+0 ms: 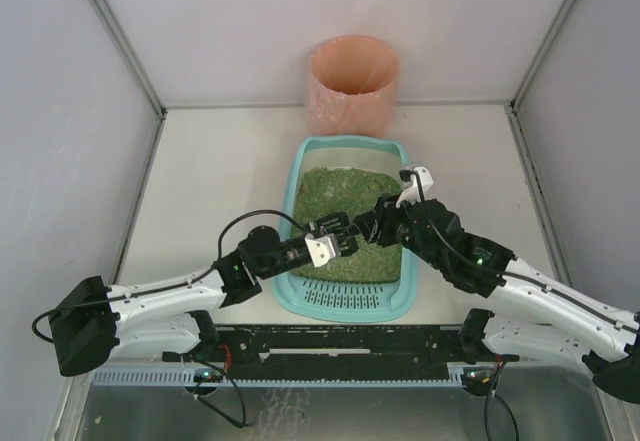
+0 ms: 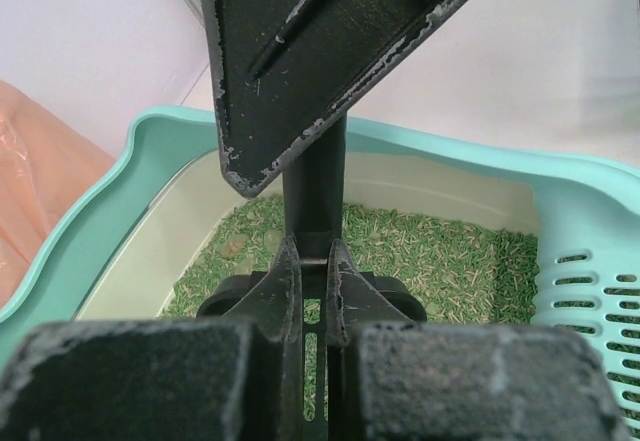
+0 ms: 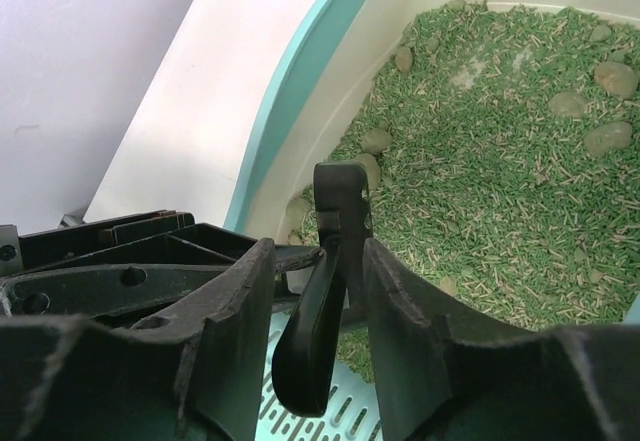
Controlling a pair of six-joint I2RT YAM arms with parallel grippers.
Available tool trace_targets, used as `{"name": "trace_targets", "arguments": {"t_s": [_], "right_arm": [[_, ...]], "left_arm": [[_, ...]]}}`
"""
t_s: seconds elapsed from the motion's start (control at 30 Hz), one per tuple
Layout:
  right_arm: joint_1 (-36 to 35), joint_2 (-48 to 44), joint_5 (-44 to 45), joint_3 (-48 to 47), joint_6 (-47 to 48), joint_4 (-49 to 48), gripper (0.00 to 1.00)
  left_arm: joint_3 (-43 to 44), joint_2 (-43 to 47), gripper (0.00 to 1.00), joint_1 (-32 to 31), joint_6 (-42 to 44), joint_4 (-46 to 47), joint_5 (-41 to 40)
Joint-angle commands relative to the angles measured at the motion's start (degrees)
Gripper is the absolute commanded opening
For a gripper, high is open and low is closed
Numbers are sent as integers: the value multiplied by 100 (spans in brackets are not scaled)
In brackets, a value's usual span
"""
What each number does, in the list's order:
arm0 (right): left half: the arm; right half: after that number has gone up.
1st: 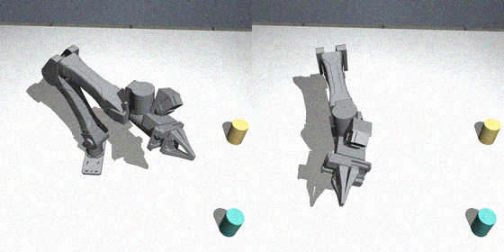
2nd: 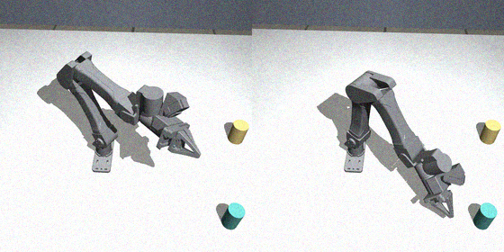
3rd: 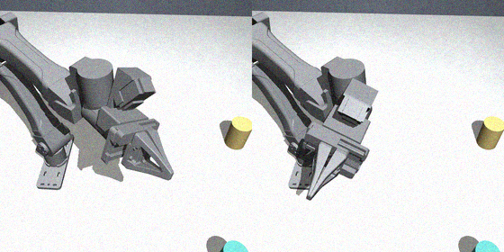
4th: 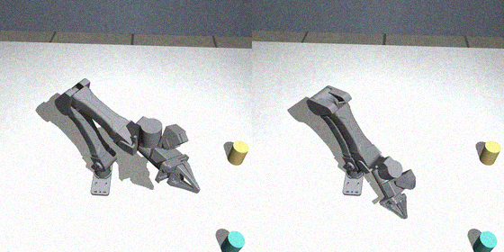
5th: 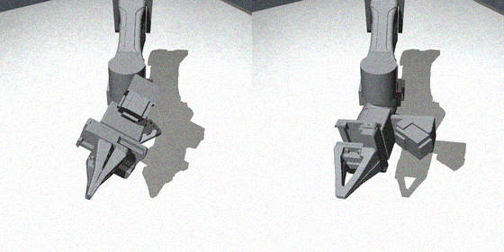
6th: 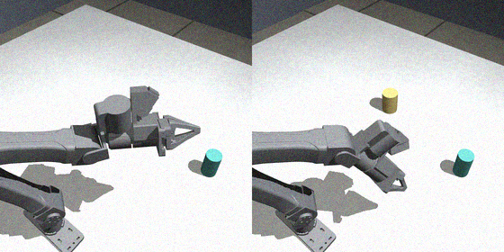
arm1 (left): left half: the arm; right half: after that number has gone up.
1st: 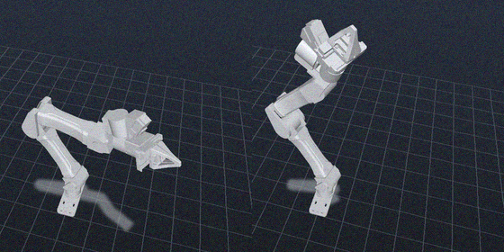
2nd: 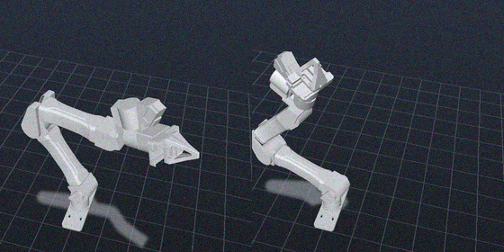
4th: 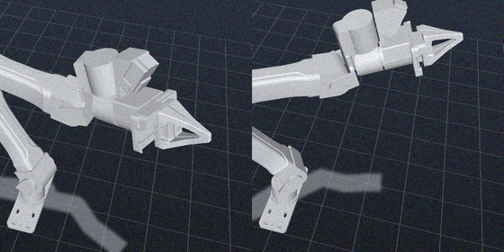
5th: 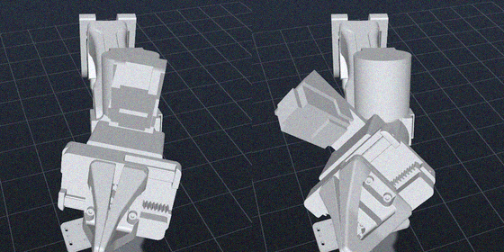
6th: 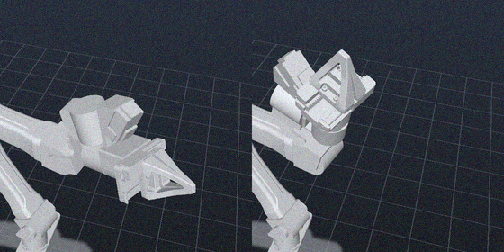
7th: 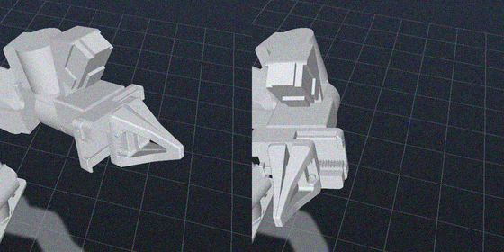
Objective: Clean the litter box
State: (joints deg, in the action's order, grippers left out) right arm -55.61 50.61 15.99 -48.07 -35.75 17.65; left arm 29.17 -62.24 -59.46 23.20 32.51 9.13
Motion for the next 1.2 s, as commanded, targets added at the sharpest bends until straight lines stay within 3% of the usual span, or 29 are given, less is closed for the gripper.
{"name": "trace_targets", "arguments": {"t_s": [0.0,0.33,0.93,1.17], "right_arm": [[-54,-88,35,37,-98,-354,38],[-54,218,-113,35,-81,-422,31],[-50,401,-176,36,-43,-358,36],[-54,423,-166,37,-23,-328,31]], "left_arm": [[217,100,0,-5,-151,396,-42],[307,103,0,-11,-218,320,-141],[423,49,0,-10,-305,266,-309],[424,26,0,-10,-339,256,-386]]}}
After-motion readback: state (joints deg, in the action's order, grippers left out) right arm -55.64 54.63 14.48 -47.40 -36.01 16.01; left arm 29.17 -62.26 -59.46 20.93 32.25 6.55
